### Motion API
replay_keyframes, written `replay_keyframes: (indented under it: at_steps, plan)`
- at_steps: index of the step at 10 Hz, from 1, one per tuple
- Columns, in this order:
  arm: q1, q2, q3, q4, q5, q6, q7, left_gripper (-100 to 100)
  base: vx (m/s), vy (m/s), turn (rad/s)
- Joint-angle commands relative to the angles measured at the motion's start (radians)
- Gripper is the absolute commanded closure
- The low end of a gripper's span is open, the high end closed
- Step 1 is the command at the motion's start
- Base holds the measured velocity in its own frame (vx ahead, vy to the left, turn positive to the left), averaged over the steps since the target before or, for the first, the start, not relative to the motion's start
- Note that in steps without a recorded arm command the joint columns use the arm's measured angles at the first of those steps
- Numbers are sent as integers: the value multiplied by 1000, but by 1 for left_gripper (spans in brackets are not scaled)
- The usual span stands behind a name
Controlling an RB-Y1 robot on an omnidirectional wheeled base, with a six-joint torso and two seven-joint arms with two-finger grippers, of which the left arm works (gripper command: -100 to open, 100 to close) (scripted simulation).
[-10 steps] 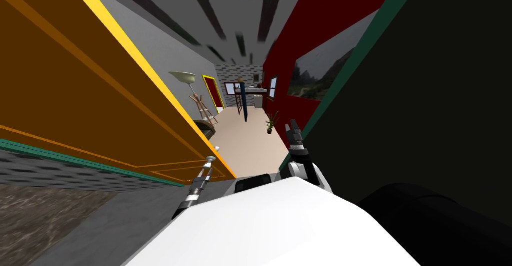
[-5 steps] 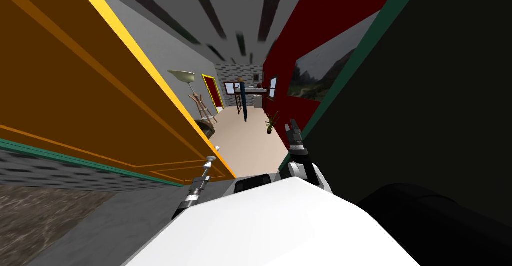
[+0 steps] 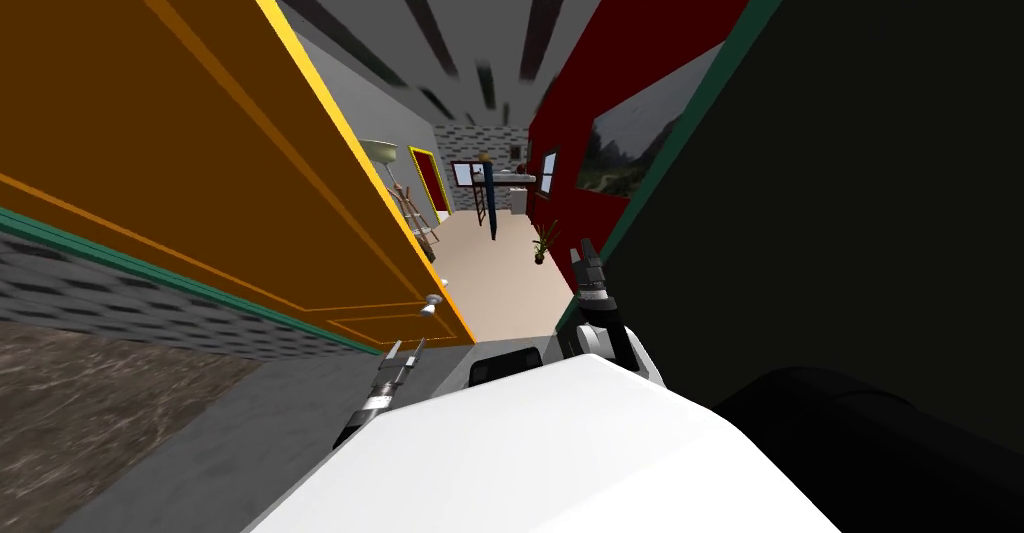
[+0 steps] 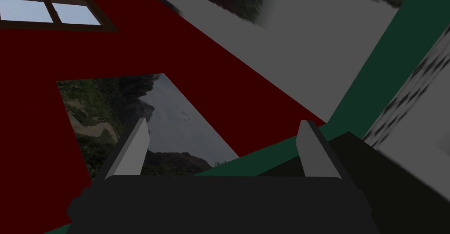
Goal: Pull the door open
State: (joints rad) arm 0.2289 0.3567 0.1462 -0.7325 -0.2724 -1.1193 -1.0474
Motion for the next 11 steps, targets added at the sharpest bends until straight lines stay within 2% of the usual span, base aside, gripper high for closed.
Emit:
replay_keyframes:
  at_steps: [1, 7, 8, 9, 11]
  plan:
    - [0, 0, 0, 0, 0, 0, 0, -100, -94, 23, 6]
    - [-39, -10, 11, 8, 8, 33, -10, -100, 175, -14, -40]
    - [-39, -7, 11, 15, 8, 25, -8, -100, 81, -3, -6]
    - [-39, -7, 11, 15, 8, 25, -8, 100, 0, 0, 0]
    - [-39, -7, 11, 15, 8, 25, -8, 100, -26, 3, -10]
